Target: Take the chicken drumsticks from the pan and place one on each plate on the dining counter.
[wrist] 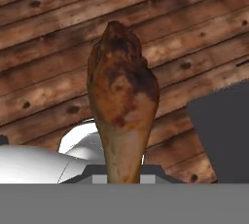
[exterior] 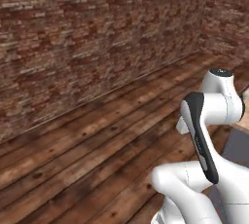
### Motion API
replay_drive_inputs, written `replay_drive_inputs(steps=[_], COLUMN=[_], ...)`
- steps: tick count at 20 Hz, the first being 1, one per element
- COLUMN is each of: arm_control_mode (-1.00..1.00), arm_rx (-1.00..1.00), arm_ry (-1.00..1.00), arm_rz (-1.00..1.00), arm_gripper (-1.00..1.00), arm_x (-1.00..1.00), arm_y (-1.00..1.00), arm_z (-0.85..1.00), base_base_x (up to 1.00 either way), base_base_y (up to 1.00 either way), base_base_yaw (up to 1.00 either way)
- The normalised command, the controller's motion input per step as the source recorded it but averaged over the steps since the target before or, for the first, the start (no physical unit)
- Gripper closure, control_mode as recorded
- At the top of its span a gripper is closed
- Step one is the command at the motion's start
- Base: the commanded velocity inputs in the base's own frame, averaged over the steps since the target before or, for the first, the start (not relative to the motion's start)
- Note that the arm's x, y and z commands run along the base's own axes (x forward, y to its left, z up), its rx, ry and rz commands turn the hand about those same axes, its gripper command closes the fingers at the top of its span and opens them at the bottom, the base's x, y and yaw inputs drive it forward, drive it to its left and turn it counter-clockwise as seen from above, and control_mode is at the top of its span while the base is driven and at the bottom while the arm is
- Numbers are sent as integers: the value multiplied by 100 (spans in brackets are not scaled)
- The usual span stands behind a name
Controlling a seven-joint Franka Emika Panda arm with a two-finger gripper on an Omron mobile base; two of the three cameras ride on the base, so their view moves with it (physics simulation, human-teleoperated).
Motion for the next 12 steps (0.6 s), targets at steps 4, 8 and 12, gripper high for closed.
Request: replay_drive_inputs(steps=[4, 8, 12], arm_control_mode=[100, 100, 100], arm_rx=[0, 0, 0], arm_ry=[0, 0, 0], arm_rz=[0, 0, 0], arm_gripper=[100, 100, 100], arm_x=[0, 0, 0], arm_y=[0, 0, 0], arm_z=[0, 0, 0], base_base_x=[71, 100, 100], base_base_y=[34, 31, 37], base_base_yaw=[-69, -18, -19])
